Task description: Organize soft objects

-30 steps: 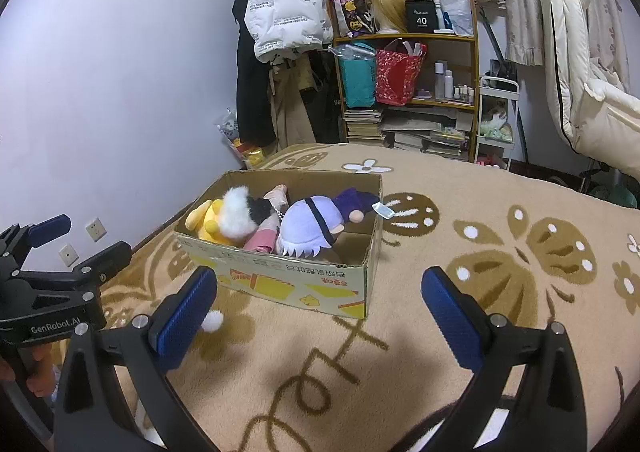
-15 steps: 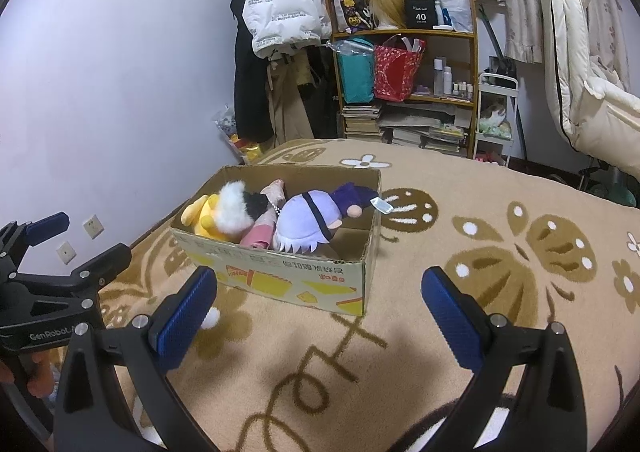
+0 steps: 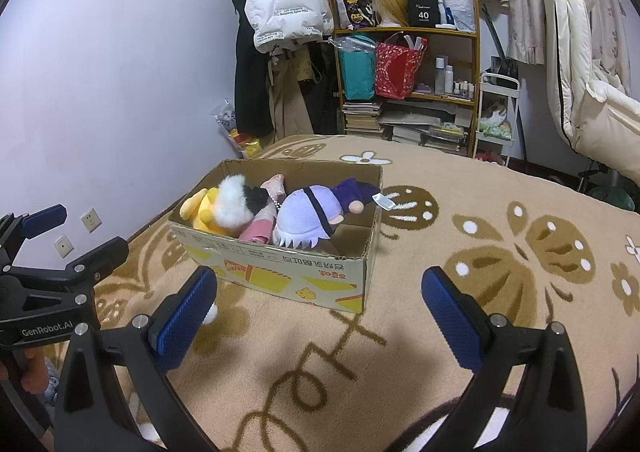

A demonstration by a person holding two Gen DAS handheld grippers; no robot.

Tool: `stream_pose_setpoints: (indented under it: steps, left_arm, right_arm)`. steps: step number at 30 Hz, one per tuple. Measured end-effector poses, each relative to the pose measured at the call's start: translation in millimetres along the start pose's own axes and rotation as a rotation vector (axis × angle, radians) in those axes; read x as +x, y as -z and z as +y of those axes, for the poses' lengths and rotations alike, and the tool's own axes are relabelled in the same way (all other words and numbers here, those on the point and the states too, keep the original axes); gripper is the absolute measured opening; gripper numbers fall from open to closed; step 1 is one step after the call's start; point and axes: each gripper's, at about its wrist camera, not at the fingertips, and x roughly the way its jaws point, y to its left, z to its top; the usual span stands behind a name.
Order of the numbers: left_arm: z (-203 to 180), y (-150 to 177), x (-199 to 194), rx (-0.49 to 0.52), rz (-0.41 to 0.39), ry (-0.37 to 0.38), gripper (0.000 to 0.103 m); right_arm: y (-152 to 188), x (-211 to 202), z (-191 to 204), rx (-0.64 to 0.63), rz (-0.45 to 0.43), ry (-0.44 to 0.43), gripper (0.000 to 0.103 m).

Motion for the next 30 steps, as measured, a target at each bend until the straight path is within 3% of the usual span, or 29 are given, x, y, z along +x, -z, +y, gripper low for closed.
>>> stream_pose_setpoints:
  steps: [30]
  left_arm:
    - [2.9,-1.1,0.5,-0.025,0.003,0.005,0.103]
  right_arm:
    - [0.2,-0.1,-2.4,0.003,-0.002,0.002,0.103]
